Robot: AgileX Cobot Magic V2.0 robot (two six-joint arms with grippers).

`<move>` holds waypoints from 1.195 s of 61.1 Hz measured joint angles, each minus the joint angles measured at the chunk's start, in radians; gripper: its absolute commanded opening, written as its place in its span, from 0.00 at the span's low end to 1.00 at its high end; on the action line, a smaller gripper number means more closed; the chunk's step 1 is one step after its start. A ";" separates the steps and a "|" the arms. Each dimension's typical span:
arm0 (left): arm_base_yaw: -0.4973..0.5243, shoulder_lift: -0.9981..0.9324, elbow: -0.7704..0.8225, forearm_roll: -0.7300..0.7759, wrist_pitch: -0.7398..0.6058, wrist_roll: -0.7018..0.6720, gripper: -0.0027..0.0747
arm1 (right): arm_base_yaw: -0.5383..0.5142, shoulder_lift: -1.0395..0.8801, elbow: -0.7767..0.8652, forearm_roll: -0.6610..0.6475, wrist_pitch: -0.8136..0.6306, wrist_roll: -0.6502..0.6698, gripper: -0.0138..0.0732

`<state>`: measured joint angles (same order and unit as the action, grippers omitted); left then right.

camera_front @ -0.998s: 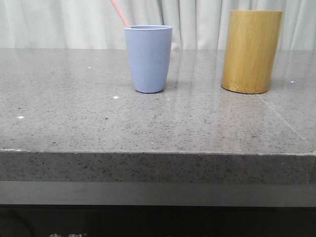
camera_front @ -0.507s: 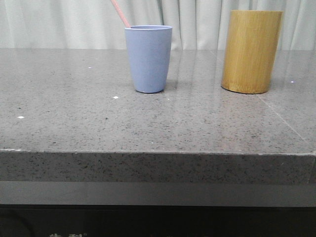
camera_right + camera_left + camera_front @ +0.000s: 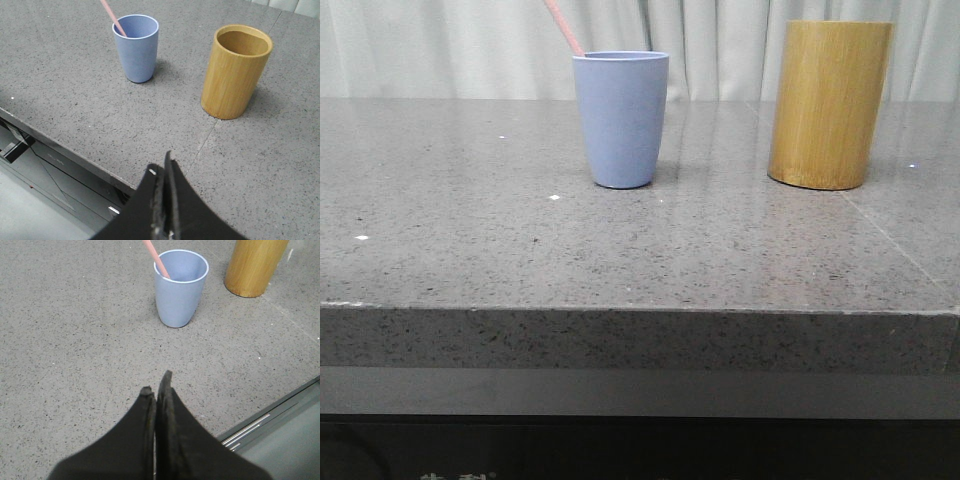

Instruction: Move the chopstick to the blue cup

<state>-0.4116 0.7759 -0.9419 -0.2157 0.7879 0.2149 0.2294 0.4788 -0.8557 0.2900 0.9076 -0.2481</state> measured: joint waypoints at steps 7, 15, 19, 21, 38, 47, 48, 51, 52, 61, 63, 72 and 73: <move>0.000 0.000 0.000 0.000 0.000 0.000 0.01 | 0.000 0.000 0.000 0.000 0.000 0.000 0.08; 0.000 0.000 0.000 0.000 0.000 0.000 0.01 | 0.000 0.000 0.000 0.000 0.000 0.000 0.08; 0.000 -0.007 0.012 0.000 -0.011 0.000 0.01 | 0.000 0.000 0.000 0.000 0.000 0.000 0.08; 0.002 -0.019 0.026 0.000 -0.024 0.000 0.01 | 0.000 0.000 0.000 0.000 0.000 0.000 0.08; 0.139 -0.287 0.333 0.020 -0.277 0.004 0.01 | 0.000 0.000 0.000 -0.001 0.000 0.001 0.08; 0.202 -0.460 0.550 0.022 -0.450 0.004 0.01 | 0.000 0.000 0.000 -0.001 0.000 0.001 0.08; 0.209 -0.483 0.576 0.022 -0.470 0.004 0.01 | 0.000 0.000 0.000 -0.001 0.000 0.001 0.08; 0.225 -0.526 0.634 0.022 -0.507 0.004 0.01 | 0.000 0.000 0.000 -0.001 0.002 0.001 0.08; 0.230 -0.546 0.649 0.022 -0.520 0.004 0.01 | 0.000 0.000 0.000 -0.001 0.002 0.001 0.08; 0.263 -0.667 0.780 0.020 -0.564 0.004 0.01 | 0.000 0.000 0.000 -0.001 0.002 0.001 0.08; 0.269 -0.688 0.801 0.018 -0.569 0.004 0.01 | 0.000 0.000 0.000 -0.001 0.002 0.001 0.08; 0.297 -0.762 0.881 0.017 -0.611 0.006 0.01 | 0.000 0.000 0.000 -0.001 0.002 0.003 0.08; 0.302 -0.770 0.888 0.017 -0.619 0.006 0.01 | 0.000 0.000 0.000 -0.001 0.002 0.003 0.08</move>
<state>-0.1091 0.0060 -0.0536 -0.1989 0.1689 0.2209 0.2294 0.4788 -0.8557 0.2894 0.9097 -0.2452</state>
